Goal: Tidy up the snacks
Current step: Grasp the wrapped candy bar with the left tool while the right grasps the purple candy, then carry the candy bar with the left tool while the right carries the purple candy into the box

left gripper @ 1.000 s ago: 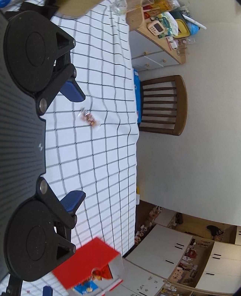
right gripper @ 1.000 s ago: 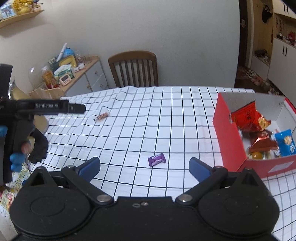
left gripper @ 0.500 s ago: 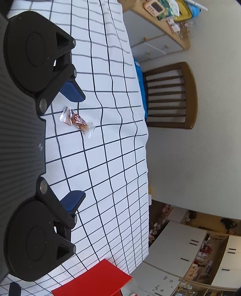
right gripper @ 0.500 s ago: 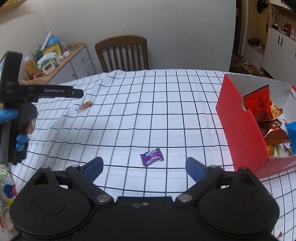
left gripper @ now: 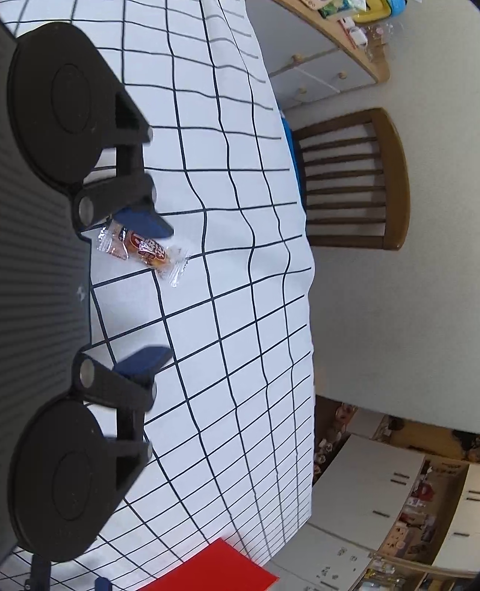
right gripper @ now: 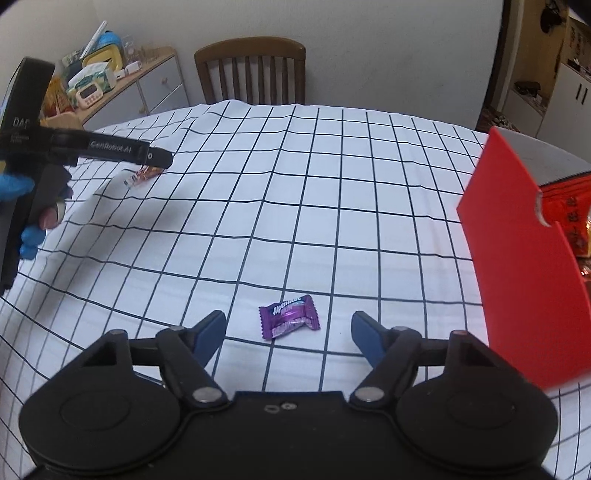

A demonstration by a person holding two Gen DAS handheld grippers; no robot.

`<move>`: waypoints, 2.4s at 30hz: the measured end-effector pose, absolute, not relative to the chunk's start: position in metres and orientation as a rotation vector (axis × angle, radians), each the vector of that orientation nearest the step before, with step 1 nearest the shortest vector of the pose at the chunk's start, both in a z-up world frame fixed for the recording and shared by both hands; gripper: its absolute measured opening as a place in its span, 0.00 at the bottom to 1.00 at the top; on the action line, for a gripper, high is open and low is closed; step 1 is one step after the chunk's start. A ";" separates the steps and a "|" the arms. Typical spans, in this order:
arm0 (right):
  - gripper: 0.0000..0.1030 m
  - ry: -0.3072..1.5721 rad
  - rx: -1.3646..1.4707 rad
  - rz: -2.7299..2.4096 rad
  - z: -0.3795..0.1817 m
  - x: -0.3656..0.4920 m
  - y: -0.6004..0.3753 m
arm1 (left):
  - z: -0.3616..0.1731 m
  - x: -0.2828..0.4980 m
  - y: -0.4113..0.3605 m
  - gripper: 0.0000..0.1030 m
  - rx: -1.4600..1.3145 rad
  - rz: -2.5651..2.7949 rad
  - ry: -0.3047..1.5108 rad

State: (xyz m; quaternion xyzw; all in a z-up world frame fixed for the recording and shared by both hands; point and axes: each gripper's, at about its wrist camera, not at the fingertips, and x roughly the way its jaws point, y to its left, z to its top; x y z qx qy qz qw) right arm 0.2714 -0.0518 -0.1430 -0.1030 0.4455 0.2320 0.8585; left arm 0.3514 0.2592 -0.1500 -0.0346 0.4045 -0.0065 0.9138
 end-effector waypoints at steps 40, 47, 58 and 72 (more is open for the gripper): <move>0.19 0.963 -0.263 0.492 -0.157 0.271 -0.058 | -0.157 0.325 0.229 0.16 -0.109 0.073 0.913; 0.18 0.935 -0.236 0.494 -0.136 0.251 -0.078 | -0.134 0.293 0.205 0.16 -0.176 0.060 0.907; 0.19 0.885 -0.165 0.528 -0.088 0.227 -0.112 | -0.091 0.250 0.152 0.16 -0.218 0.049 0.886; 0.19 0.820 -0.102 0.598 -0.049 0.212 -0.167 | -0.037 0.211 0.066 0.16 -0.265 0.033 0.842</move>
